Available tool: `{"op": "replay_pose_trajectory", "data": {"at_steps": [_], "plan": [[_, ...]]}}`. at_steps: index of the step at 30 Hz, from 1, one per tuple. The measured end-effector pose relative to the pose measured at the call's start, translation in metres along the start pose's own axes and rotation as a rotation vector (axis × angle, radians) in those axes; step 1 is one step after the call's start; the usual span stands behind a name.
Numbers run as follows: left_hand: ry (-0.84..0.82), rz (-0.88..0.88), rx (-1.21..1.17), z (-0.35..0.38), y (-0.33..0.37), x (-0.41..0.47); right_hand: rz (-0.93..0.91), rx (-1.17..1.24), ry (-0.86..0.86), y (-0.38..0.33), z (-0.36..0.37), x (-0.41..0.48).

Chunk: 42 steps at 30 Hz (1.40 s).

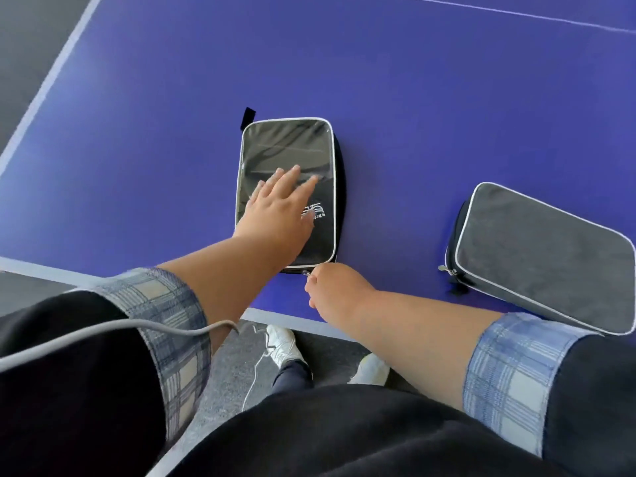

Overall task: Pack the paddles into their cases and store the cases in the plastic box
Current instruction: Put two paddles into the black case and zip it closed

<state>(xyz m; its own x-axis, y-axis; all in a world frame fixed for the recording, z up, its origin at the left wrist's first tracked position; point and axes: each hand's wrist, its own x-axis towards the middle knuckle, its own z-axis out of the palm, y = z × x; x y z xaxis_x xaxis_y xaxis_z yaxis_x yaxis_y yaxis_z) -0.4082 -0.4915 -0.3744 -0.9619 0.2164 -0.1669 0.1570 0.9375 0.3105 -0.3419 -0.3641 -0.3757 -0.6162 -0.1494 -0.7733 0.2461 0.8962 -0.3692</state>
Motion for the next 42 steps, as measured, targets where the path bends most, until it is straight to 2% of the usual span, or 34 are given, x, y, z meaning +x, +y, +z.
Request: {"op": "replay_pose_trajectory", "data": {"at_steps": [3, 7, 11, 16, 27, 29, 31, 34, 42], "plan": [[-0.13, 0.089, 0.162, 0.017, -0.016, 0.018, -0.016, 0.029, 0.077, 0.008, -0.001, 0.001], [-0.08, 0.127, 0.172, 0.025, -0.028, 0.016, 0.024, -0.068, 0.18, 0.025, -0.004, -0.007], [-0.111, 0.132, 0.19, 0.023, -0.027, 0.021, 0.081, -0.117, 0.287, 0.038, -0.024, -0.005], [-0.123, 0.146, 0.21, 0.022, -0.027, 0.024, 0.069, -0.276, 0.376, 0.029, -0.051, 0.009], [-0.154, 0.16, 0.214, 0.023, -0.026, 0.027, 0.01, -0.327, 0.478, 0.02, -0.11, 0.071], [-0.106, 0.172, 0.228, 0.014, -0.022, 0.04, -0.006, -0.331, 0.476, 0.018, -0.119, 0.083], [-0.039, 0.139, 0.184, 0.008, -0.021, 0.062, -0.037, -0.336, 0.466, 0.018, -0.128, 0.094], [-0.09, 0.054, 0.144, 0.008, -0.029, 0.085, -0.09, -0.359, 0.445, 0.022, -0.139, 0.105], [-0.05, 0.059, 0.114, 0.014, -0.034, 0.084, -0.15, -0.362, 0.49, 0.002, -0.194, 0.153]]}}
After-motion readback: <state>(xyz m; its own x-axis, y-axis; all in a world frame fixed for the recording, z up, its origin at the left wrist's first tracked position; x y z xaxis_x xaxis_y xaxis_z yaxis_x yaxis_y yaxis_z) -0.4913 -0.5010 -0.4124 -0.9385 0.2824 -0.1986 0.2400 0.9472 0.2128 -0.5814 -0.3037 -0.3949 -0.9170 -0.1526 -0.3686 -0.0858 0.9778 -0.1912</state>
